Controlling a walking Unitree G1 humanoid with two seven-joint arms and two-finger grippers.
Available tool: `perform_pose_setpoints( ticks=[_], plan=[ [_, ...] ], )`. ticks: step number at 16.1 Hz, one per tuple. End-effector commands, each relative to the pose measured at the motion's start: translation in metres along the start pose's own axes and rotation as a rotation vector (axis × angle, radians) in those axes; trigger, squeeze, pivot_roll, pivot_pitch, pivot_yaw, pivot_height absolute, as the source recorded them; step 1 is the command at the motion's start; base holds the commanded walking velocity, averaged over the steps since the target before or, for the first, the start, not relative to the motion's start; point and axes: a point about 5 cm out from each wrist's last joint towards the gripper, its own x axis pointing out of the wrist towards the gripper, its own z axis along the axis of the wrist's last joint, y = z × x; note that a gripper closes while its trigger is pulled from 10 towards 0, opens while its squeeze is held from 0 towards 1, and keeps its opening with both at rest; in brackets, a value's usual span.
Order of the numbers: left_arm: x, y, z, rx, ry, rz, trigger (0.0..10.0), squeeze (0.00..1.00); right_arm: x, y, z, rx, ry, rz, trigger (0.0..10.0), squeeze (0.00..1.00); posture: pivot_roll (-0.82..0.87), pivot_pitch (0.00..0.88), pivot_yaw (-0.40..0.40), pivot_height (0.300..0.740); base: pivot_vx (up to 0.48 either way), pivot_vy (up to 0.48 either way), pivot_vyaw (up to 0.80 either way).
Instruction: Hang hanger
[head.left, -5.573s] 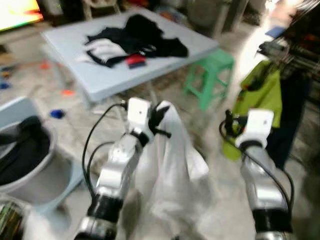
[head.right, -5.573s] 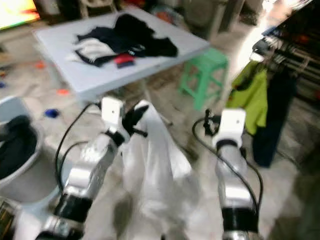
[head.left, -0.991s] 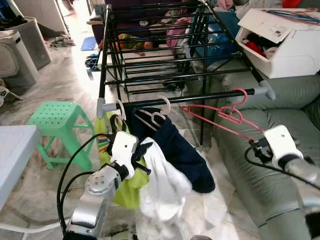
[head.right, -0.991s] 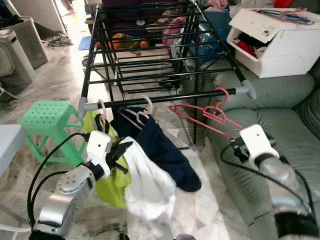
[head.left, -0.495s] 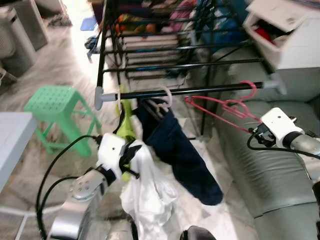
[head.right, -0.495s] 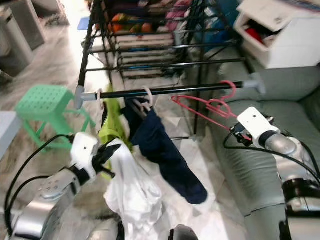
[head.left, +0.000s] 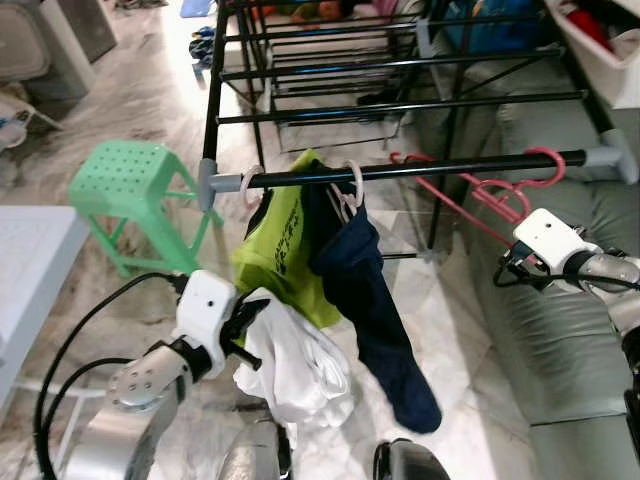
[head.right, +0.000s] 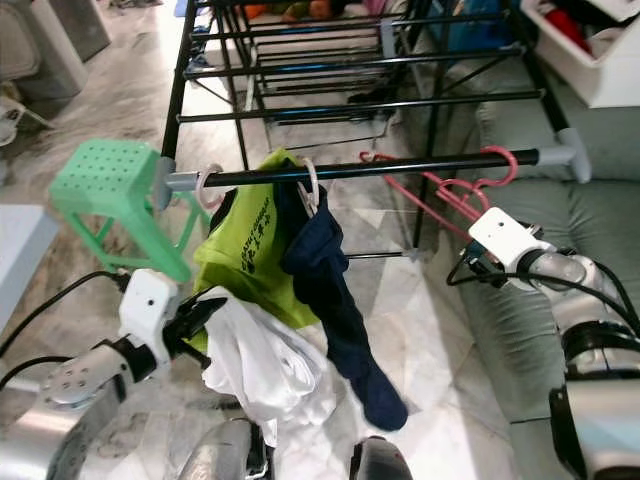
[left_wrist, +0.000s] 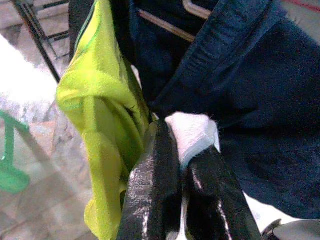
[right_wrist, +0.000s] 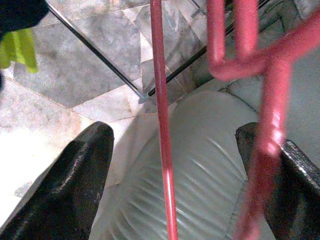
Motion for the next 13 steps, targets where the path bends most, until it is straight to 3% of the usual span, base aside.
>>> perform_pose_setpoints(
  ticks=[1,4,6,10,11,12,13],
  plan=[
    [-0.006,0.0,0.007,0.018,-0.017,-0.001,10.0,0.0,-0.001,-0.005,0.0,-0.005,0.012,-0.006,0.0,0.0,0.15,0.206,0.08,0.74,0.0,0.0,0.0],
    [-0.007,-0.001,0.006,0.019,-0.003,-0.012,10.0,0.0,-0.003,-0.011,0.001,0.041,-0.001,-0.009,0.0,0.0,0.15,0.207,0.08,0.74,0.0,0.0,0.0],
    [-0.006,-0.002,0.007,0.021,0.001,-0.019,10.0,0.0,-0.004,-0.015,0.002,0.145,-0.038,-0.017,0.0,0.0,0.14,0.202,0.079,0.74,0.0,0.0,0.0],
    [-0.003,-0.001,0.006,0.028,0.01,-0.03,10.0,0.0,-0.007,-0.011,0.004,0.272,-0.119,0.087,0.0,0.0,0.13,0.191,0.077,0.74,0.0,0.0,0.0],
    [-0.002,-0.002,0.005,0.029,0.012,-0.033,10.0,0.0,-0.007,-0.011,0.005,0.29,-0.127,0.111,2.4,0.0,0.13,0.185,0.076,0.74,0.0,0.0,0.0],
    [-0.001,-0.004,0.004,0.028,0.016,-0.042,10.0,0.0,-0.007,-0.009,0.006,0.276,-0.133,0.138,10.0,0.0,0.12,0.18,0.074,0.74,0.0,0.0,0.0],
    [0.0,-0.005,0.003,0.03,0.018,-0.05,10.0,0.0,-0.008,-0.009,0.005,0.269,-0.132,0.146,10.0,0.0,0.12,0.179,0.073,0.74,0.0,0.0,0.0]
  ],
)
